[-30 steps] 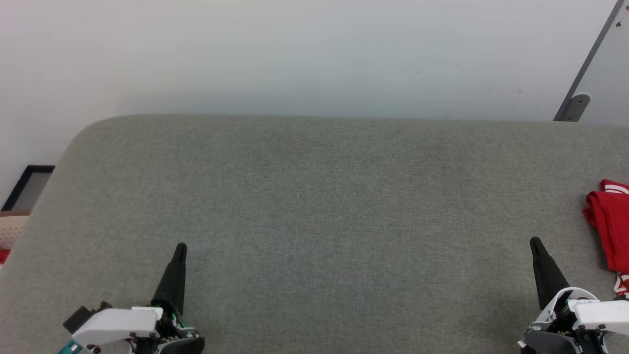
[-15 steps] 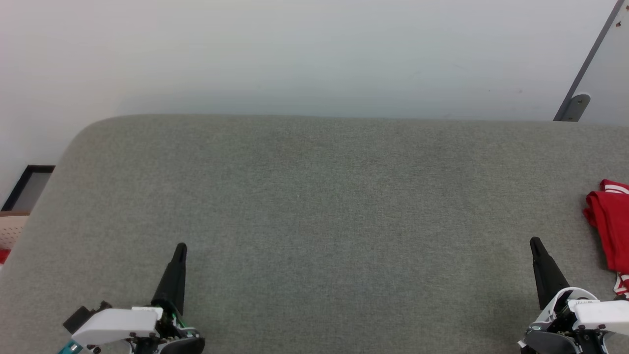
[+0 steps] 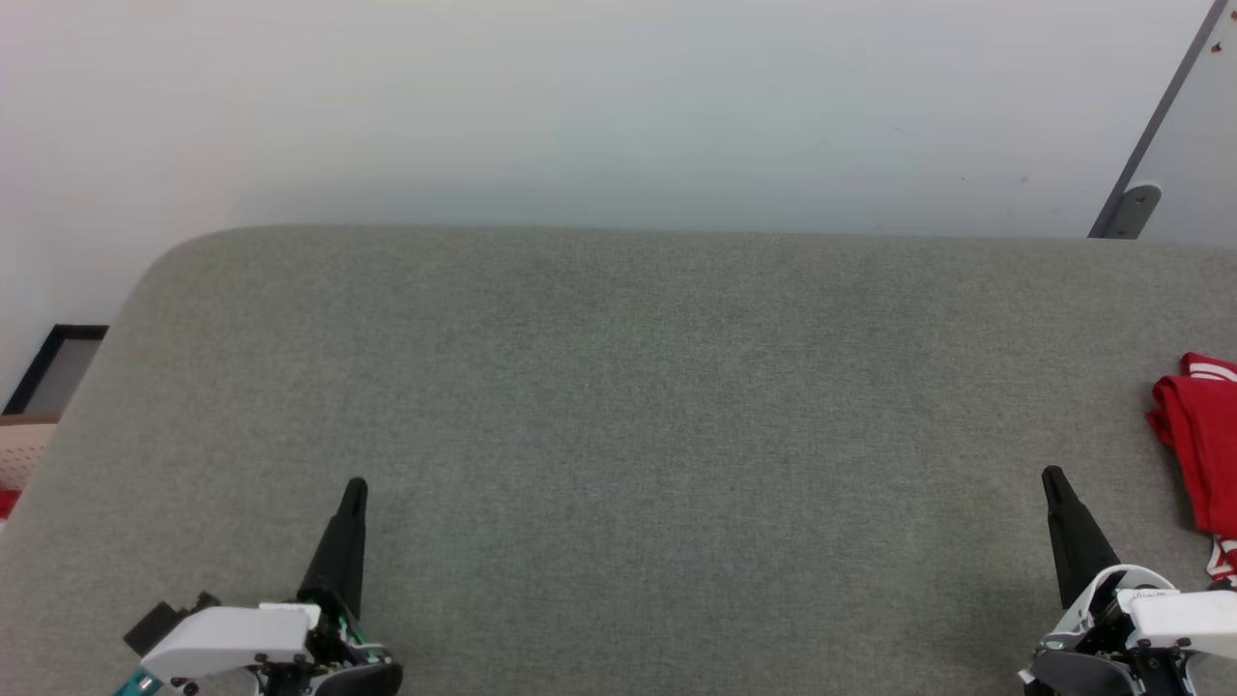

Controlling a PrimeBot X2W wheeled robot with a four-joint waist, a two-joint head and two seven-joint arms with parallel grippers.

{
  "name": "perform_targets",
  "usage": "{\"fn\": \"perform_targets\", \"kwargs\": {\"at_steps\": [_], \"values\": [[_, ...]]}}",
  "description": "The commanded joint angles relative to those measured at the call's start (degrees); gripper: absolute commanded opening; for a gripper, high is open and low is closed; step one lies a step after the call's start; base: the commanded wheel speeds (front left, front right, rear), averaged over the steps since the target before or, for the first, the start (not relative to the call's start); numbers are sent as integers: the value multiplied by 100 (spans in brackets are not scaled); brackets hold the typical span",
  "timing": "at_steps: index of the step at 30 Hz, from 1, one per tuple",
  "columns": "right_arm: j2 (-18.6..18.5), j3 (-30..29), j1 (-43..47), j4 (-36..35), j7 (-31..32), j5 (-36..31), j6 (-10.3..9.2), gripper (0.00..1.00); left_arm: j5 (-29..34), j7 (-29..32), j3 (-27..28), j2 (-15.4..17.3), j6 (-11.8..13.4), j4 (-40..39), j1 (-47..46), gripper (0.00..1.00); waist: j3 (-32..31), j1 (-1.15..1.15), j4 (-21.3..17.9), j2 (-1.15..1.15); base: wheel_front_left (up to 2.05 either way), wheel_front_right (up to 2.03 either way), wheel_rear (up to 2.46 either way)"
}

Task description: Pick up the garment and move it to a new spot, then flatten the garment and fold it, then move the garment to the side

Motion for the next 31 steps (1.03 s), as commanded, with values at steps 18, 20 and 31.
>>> {"fn": "perform_targets", "kwargs": {"at_steps": [18,20,31], "values": [[20,9,-12,-11,6,24,-8,0,-19,10,9,4,-33,-8,-50,0,0,0,0,0,0,0,0],[20,9,-12,-11,6,24,-8,0,-19,10,11,4,-33,-8,-50,0,0,0,0,0,0,0,0],[20,9,-12,-11,6,24,-8,0,-20,9,9,4,-33,-9,-50,0,0,0,0,0,0,0,0]]}}
